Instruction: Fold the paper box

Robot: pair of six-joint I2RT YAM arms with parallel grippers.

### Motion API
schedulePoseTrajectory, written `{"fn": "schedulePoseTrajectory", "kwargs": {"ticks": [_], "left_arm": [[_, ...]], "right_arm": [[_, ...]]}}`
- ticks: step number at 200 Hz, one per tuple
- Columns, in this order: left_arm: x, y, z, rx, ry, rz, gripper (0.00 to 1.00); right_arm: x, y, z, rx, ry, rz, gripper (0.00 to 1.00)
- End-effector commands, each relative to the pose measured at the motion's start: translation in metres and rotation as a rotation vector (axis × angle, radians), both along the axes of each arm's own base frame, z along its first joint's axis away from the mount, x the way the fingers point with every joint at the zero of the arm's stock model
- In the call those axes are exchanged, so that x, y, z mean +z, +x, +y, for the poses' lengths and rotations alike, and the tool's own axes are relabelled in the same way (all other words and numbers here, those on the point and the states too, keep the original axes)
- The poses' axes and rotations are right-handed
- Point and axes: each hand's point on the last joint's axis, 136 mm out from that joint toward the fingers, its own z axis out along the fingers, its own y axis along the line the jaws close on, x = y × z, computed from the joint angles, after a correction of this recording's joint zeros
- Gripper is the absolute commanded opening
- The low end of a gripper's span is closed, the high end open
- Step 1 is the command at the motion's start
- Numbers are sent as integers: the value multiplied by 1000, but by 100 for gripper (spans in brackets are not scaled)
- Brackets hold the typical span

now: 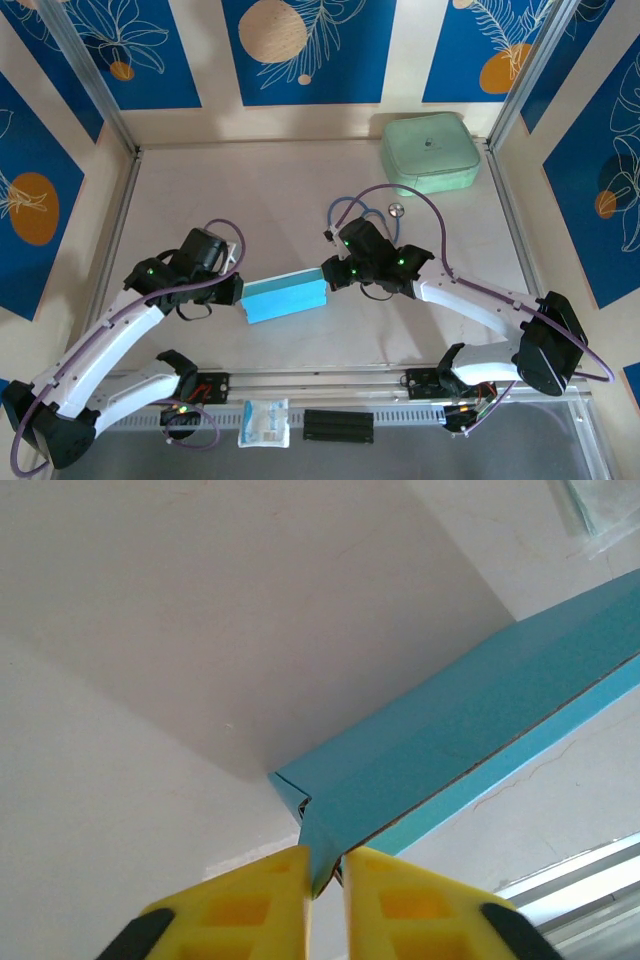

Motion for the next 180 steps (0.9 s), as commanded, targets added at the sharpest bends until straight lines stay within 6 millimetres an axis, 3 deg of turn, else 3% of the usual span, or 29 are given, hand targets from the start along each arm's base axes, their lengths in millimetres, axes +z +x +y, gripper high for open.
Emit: {"fn": "schedulePoseTrajectory", "kwargs": {"ticks": [1, 46, 180], "left_arm": [[-3, -3, 2, -7, 19, 6, 12], [6, 0, -8, -5, -47, -6, 6], [1, 7, -14, 78, -95, 16, 0]], "right_arm": [[-20, -12, -9, 15, -58, 71, 3], [-21, -12, -9, 13, -59, 71, 3], [-22, -13, -7, 18, -74, 69, 3]]}}
